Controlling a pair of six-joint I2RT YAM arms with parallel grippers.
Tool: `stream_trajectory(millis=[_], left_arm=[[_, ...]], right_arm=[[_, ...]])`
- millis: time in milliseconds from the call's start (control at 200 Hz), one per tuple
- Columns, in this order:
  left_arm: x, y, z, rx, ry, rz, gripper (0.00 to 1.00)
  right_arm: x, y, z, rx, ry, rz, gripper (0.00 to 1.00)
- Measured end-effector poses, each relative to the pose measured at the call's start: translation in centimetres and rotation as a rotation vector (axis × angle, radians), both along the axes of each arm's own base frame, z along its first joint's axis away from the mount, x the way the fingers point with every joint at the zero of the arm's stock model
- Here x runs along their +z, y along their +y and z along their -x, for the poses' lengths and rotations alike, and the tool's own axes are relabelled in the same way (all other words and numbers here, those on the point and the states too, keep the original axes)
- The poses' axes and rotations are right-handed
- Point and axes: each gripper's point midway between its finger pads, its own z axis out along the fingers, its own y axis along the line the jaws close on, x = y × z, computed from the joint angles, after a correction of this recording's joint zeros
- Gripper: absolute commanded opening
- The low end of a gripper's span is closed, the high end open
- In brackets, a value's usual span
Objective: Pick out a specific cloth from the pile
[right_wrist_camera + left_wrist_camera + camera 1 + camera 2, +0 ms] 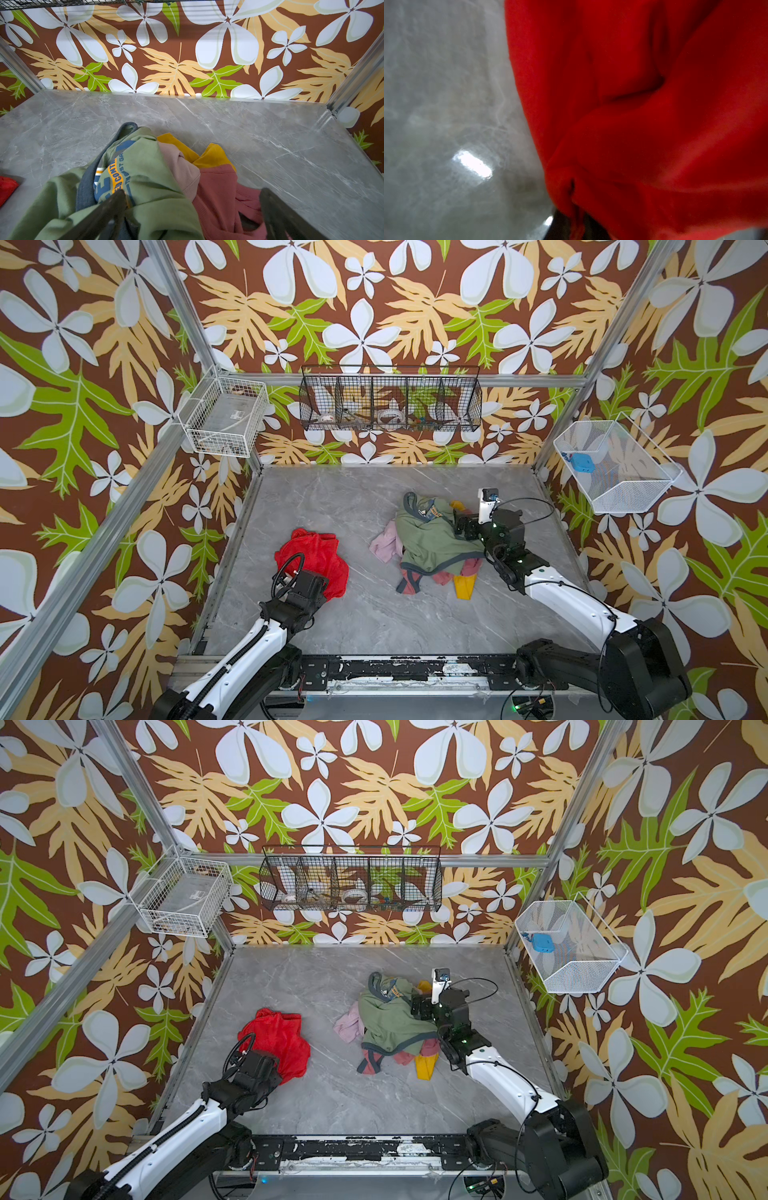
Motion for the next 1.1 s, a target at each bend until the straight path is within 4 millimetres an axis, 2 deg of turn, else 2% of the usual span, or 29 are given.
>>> stream_trajectory(millis=[35, 90, 220, 330, 465, 586, 671, 746, 931, 1101], left_arm=[[0.1, -0.1, -0.3, 0.008, -0.010, 0.009, 0.46], [0.2, -0.2, -0.6, 0.011, -0.023, 0.016, 0.53], [1.1, -0.1, -0.6, 0.019, -0.034, 0.014, 0.61], [3.4, 0.4, -1.1, 0.040, -0.077, -0.006, 0.66], [6.5, 1.2, -1.7, 0.080, -0.135, -0.028, 0.67], [7.8, 1.6, -1.7, 0.104, -0.160, -0.042, 0.67], [7.4, 1.8, -1.2, 0.114, -0.146, -0.049, 0.67], [6.3, 1.9, -0.7, 0.120, -0.124, -0.049, 0.67], [0.6, 1.7, 2.2, 0.134, -0.033, 0.013, 0.67], [1.1, 0.9, 1.6, 0.149, -0.131, 0.114, 0.74]], right_arm=[[0.0, 0.0, 0.0, 0.000, 0.000, 0.000, 1.00], [0.0, 0.0, 0.0, 0.000, 0.000, 0.000, 1.00], [0.0, -0.1, 0.2, -0.003, -0.002, 0.001, 1.00], [-0.1, -0.2, 0.3, -0.006, -0.002, 0.008, 1.00], [0.0, -0.5, 0.2, -0.018, -0.007, 0.026, 1.00], [-0.2, -0.6, 0.1, -0.020, -0.004, 0.039, 1.00], [-0.4, -0.6, 0.1, -0.020, 0.001, 0.043, 1.00], [-0.5, -0.6, 0.1, -0.020, 0.004, 0.046, 1.00], [-0.8, -0.6, 0.0, -0.022, 0.011, 0.050, 1.00], [-0.8, -0.6, -0.1, -0.020, 0.010, 0.052, 1.00]])
